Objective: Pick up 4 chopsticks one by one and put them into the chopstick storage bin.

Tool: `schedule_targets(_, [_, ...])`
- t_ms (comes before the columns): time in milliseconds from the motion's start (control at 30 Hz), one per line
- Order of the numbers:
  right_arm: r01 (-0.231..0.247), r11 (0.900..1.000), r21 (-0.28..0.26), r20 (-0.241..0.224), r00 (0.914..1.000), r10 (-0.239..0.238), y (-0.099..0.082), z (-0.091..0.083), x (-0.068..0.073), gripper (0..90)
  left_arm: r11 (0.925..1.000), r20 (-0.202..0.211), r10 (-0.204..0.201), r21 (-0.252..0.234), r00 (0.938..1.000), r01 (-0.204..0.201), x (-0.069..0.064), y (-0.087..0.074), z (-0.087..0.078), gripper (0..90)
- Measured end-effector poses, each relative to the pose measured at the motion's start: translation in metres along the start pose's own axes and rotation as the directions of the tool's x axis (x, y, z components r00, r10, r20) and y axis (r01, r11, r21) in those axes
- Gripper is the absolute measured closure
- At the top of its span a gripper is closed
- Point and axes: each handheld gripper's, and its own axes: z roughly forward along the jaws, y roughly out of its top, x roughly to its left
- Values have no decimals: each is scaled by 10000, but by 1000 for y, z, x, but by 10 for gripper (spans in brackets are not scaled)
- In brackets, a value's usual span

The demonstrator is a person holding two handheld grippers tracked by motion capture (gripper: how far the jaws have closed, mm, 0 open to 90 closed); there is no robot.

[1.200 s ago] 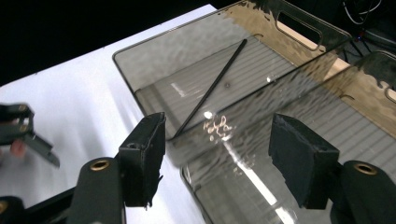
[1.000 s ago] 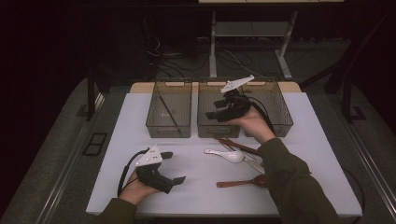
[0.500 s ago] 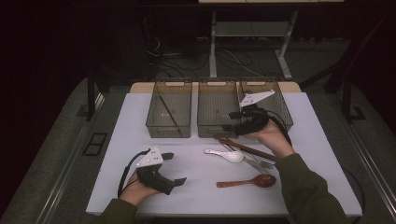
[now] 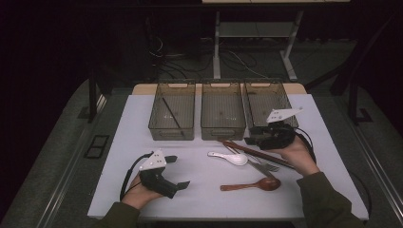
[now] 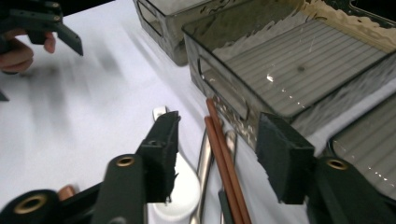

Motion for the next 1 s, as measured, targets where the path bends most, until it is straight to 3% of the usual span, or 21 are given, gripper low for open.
schedule_targets(167, [-175, 9998, 39, 178, 9997, 174, -15, -14, -4, 581, 10000, -41, 26, 52, 10000, -26, -2, 0, -2, 0])
schedule_targets(433, [-205, 9997, 102, 530, 9984, 199, -37, -38, -9, 599, 10000, -60, 70, 8, 10000, -70, -2, 0, -3, 0])
schedule_targets(533, [-248, 9996, 132, 417, 9988, 242, -44, -45, -9, 597, 10000, -68, 77, 16, 9999, -77, -2, 0, -3, 0])
schedule_targets(867, [-207, 9944, 1032, 759, 9970, 129, -65, -56, -11, 596, 10000, -34, 86, 23, 10000, -86, -2, 0, -3, 0])
schedule_targets(1000, [-245, 9899, 1394, 733, 9972, 143, -79, -62, -16, 657, 10000, -39, 81, 34, 10000, -81, -2, 0, -3, 0])
